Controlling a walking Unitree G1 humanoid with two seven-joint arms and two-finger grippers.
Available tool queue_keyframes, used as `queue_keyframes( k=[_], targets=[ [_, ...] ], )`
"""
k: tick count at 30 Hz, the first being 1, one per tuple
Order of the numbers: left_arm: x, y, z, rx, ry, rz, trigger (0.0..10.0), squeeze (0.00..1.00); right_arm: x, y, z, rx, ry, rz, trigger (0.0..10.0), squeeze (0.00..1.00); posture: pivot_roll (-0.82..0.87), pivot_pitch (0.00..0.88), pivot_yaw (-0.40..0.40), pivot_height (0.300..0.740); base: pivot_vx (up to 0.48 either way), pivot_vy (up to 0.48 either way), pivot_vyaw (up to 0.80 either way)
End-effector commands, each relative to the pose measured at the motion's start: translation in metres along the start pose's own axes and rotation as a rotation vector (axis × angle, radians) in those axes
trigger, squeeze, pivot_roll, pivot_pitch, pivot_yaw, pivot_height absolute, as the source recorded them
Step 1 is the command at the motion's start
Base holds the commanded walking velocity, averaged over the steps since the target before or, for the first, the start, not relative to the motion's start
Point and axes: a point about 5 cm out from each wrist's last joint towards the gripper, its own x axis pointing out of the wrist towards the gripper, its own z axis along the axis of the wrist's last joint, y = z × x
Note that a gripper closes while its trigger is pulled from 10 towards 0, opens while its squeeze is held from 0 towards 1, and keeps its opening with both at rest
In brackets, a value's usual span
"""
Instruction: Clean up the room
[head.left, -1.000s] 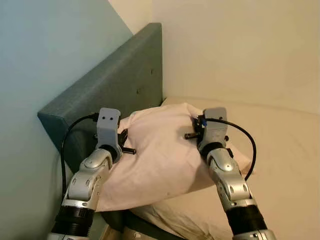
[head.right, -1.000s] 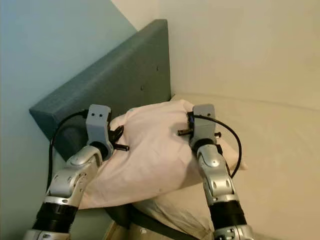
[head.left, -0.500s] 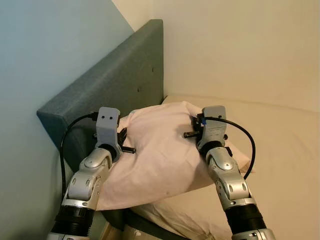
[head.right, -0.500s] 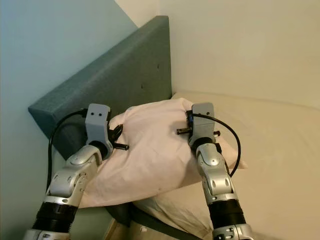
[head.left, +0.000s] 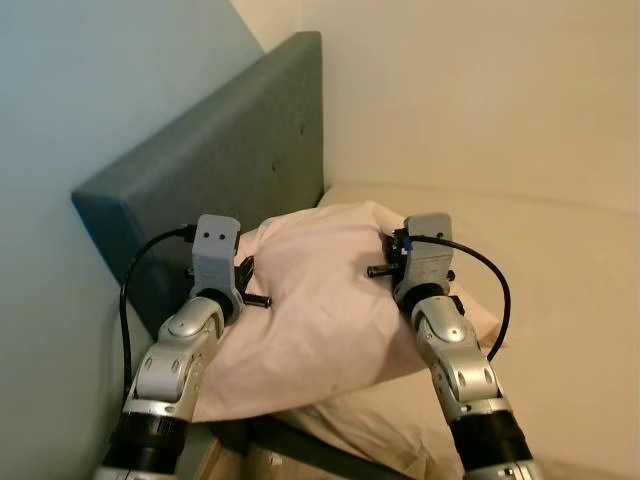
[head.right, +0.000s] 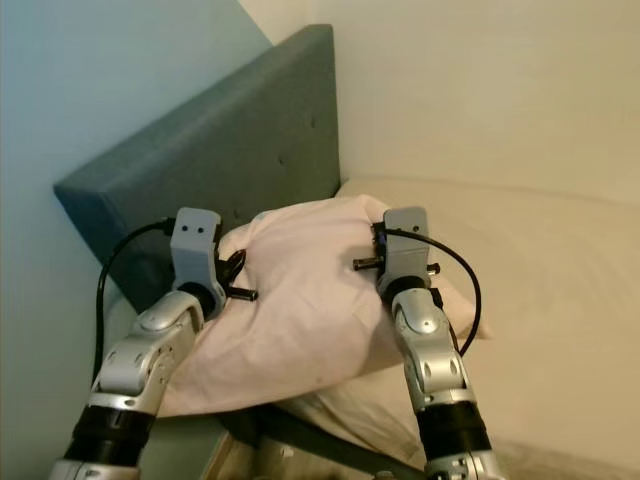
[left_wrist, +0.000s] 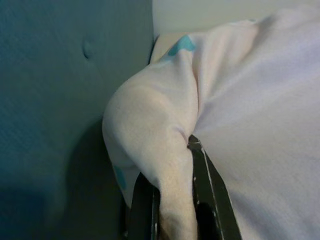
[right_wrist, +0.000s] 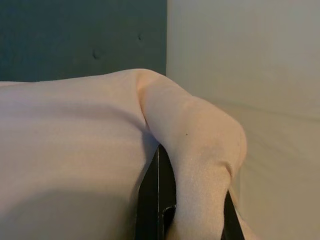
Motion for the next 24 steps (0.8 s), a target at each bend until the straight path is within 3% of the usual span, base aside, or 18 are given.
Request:
queue_keyframes(
  k=[1,15,24],
  targets=[
    [-0.002,0.005,0.004,0.018,-0.026,0.021,10.0,0.0,0.0,0.0,0.008,-0.001,-0.048,-0.014,10.0,0.0,-0.1,0.067,0.076,0.625,0.0,0.0,0.0],
    [0.0,0.004,0.003,0.037,-0.023,-0.007,10.0,0.0,-0.001,0.002,0.007,0.02,-0.037,-0.007,10.0,0.0,-0.1,0.093,0.077,0.61,0.0,0.0,0.0],
    [0.001,0.021,0.002,0.102,-0.015,0.008,10.0,0.0,0.001,0.002,0.01,0.006,-0.04,-0.007,10.0,0.0,-0.09,0.162,0.067,0.601,0.0,0.0,0.0]
  ],
)
